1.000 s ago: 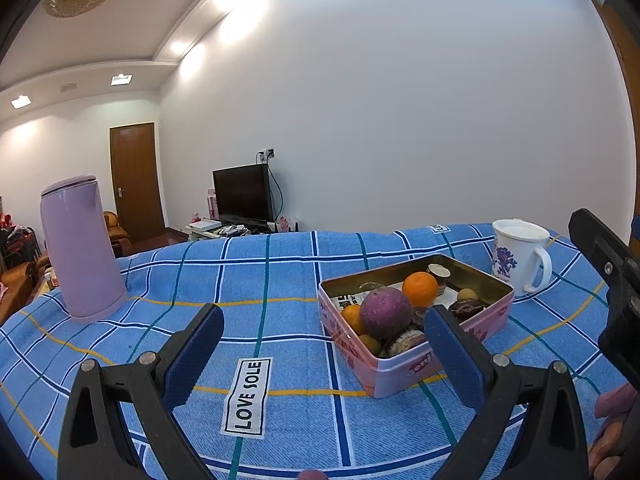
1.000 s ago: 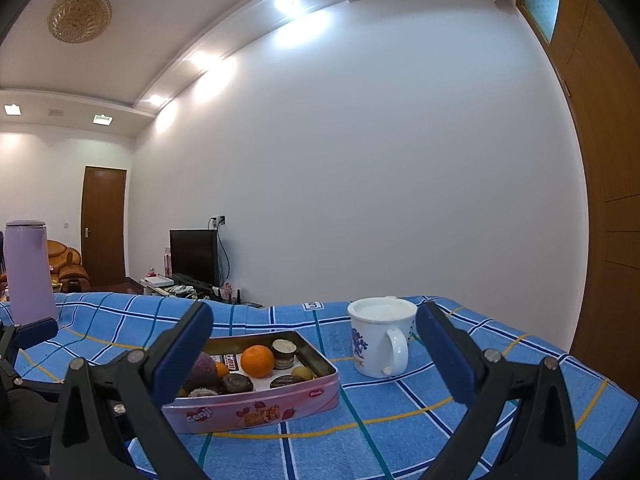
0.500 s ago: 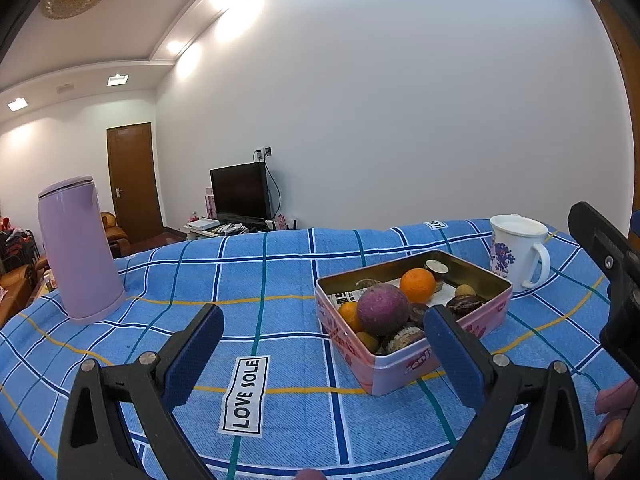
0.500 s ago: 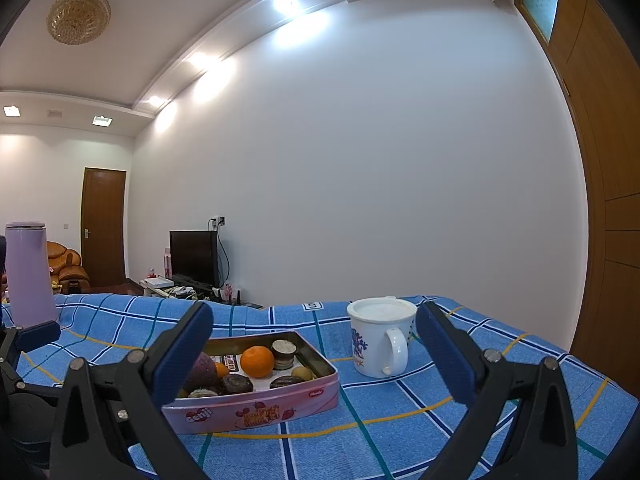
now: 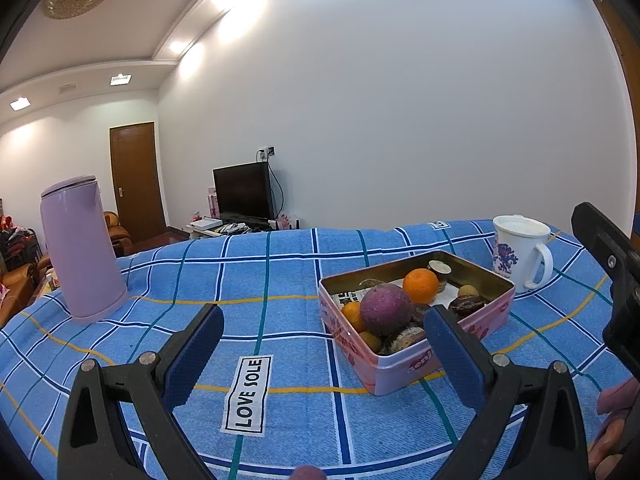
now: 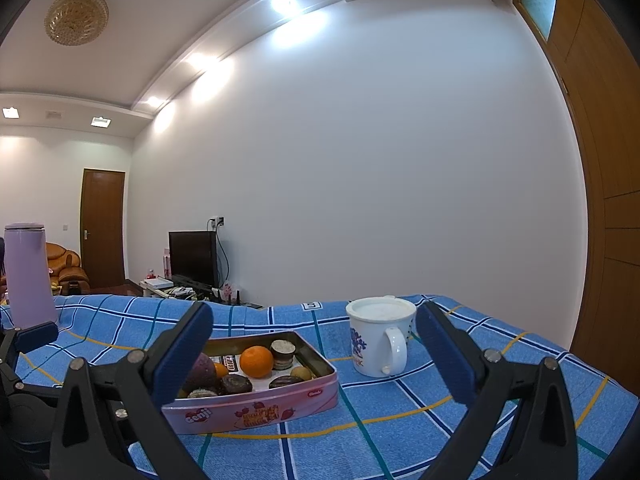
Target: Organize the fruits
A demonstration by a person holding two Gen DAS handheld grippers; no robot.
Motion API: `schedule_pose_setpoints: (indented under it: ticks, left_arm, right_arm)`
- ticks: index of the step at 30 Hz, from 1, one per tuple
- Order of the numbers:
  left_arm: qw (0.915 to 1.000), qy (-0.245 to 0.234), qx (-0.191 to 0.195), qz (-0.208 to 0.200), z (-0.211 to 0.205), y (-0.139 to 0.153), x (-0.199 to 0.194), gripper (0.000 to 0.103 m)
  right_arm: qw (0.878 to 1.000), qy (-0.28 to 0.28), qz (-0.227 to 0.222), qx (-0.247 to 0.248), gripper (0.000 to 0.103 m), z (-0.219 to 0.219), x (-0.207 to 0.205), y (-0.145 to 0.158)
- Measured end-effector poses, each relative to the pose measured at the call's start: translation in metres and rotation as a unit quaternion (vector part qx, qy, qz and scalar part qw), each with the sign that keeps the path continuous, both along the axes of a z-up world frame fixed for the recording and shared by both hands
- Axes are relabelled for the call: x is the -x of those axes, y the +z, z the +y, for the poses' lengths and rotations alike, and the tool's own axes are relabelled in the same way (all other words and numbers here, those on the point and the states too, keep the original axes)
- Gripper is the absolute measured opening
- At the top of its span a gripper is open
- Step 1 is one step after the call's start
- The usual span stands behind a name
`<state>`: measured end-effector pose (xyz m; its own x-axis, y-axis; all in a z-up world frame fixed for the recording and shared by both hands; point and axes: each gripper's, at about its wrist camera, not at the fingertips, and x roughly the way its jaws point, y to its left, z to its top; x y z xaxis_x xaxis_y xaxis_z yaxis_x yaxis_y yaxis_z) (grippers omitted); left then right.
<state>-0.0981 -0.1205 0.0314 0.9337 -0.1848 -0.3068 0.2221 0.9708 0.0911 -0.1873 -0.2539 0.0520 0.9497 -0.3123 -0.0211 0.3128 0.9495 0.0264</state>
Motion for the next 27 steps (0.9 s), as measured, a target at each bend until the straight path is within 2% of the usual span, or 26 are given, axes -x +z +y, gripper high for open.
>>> schedule_pose_setpoints:
  ticks: [12,27]
  left_arm:
    - [1.0000,0.005,-0.006,-0.001,-0.0019,-0.0001,0.0001,0.101]
    - [0.9999,-0.013,0.002,0.010,-0.0017,-0.0004,-0.0019,0.101]
  right_arm:
    - [1.000,0.000,0.000,0.000,0.103,0.0013,0.0004,0.0005]
    - [1.000,0.000,0.002,-0.002,0.103,0.0026,-0.0002,0.0001]
